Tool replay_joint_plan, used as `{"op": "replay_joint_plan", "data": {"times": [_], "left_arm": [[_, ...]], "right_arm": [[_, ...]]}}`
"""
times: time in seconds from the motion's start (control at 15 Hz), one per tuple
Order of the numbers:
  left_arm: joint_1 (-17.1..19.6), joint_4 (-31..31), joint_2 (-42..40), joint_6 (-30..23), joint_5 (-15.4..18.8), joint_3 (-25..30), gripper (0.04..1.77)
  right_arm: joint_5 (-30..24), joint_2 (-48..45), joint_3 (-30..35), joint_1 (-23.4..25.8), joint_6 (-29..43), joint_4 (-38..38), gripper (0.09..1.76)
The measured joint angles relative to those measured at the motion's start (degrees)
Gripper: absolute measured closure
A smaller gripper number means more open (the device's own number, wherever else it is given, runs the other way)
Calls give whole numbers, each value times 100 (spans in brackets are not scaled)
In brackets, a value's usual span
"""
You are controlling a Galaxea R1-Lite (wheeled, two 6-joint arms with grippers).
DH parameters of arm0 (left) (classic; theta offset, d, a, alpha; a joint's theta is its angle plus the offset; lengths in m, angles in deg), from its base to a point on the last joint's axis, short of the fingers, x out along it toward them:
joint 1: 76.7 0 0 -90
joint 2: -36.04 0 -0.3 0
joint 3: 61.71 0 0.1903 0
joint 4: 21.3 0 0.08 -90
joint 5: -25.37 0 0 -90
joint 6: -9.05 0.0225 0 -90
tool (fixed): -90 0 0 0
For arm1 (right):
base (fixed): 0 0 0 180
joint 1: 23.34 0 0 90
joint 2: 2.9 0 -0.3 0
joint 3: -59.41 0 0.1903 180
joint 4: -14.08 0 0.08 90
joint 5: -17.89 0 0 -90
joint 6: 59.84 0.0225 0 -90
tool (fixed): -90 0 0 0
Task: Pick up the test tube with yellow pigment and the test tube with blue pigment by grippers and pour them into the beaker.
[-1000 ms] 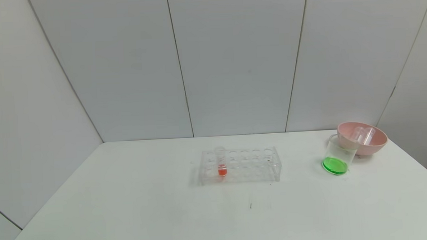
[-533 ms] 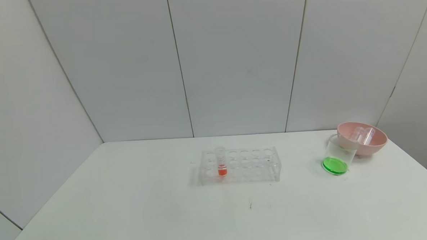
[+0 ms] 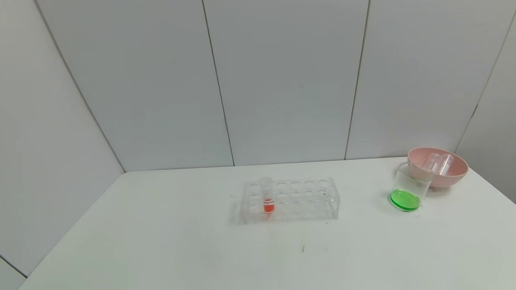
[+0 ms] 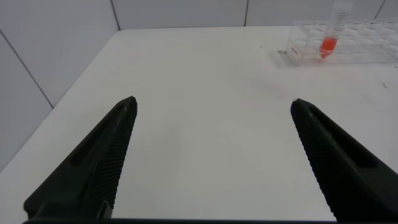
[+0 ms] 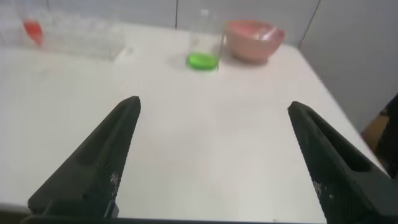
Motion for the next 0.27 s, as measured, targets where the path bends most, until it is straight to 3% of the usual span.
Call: {"op": "replay_joint_plan", "data": {"times": [0.27], "left_arm": [[0,0,0,0,0,0,5]], "right_arm": [[41,-5,50,-7,263,115,15]]}}
